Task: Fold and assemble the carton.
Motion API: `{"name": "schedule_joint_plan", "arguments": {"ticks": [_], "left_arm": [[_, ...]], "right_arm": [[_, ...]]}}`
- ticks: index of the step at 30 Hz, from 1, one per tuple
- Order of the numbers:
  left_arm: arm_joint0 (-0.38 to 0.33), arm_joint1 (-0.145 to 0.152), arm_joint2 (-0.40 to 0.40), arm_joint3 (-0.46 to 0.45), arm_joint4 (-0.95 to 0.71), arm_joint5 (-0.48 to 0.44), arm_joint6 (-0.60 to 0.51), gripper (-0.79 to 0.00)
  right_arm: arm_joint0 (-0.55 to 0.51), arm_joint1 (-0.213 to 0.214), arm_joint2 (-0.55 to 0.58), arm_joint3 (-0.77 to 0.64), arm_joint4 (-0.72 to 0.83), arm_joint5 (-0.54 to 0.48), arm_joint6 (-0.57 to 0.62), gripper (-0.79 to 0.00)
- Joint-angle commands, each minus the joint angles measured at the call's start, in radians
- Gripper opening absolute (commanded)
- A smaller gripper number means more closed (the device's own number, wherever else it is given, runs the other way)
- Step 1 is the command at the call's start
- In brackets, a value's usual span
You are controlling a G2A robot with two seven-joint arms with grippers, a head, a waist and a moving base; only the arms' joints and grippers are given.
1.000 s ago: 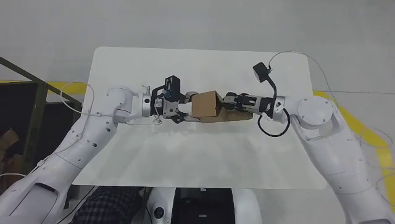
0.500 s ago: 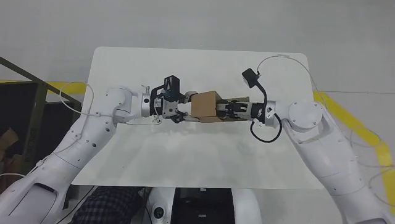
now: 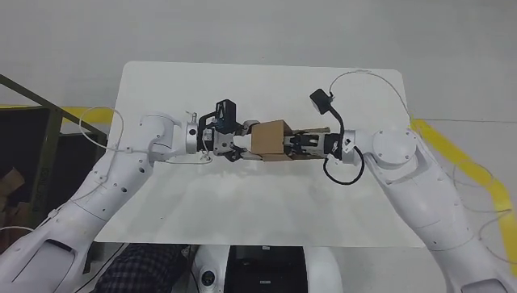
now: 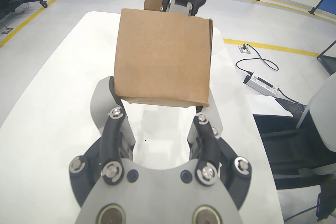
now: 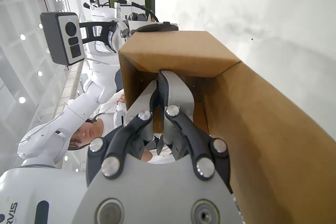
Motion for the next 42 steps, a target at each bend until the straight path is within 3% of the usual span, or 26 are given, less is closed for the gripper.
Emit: {"name": "schedule_joint_plan", "arguments": {"ticks": [1, 10, 19, 25, 31, 33, 36, 42], "left_arm": [[-0.001, 0.000, 0.000, 0.003, -0.001, 0.000, -0.001, -0.542], [-0.005, 0.001, 0.004, 0.014, -0.004, 0.000, 0.003, -0.545], [-0.010, 0.002, 0.001, 0.016, -0.009, 0.000, 0.015, -0.548], [-0.009, 0.002, -0.001, 0.014, -0.009, 0.000, 0.035, -0.548], [-0.011, 0.001, 0.008, 0.015, -0.001, 0.000, 0.031, -0.554], [-0.014, -0.001, 0.015, 0.020, 0.001, 0.000, 0.020, -0.570], [-0.021, -0.005, 0.019, 0.035, 0.009, 0.001, 0.000, -0.656], [-0.028, -0.013, 0.023, 0.050, 0.005, 0.000, -0.020, -0.677]], "right_arm": [[-0.016, 0.007, 0.033, -0.015, -0.001, 0.003, 0.004, -0.785], [-0.127, 0.043, 0.220, -0.103, 0.011, 0.006, -0.019, -0.785], [-0.221, 0.063, 0.369, -0.050, 0.046, 0.025, -0.067, -0.785], [-0.209, 0.058, 0.302, 0.033, 0.057, 0.069, -0.033, -0.785], [-0.149, 0.038, 0.199, 0.086, 0.101, 0.018, -0.018, -0.785], [-0.133, 0.032, 0.175, 0.089, 0.118, 0.001, -0.018, -0.785], [-0.114, 0.026, 0.145, 0.084, 0.124, -0.013, -0.016, -0.785], [-0.084, 0.019, 0.092, 0.076, 0.089, 0.007, -0.011, -0.785]]}}
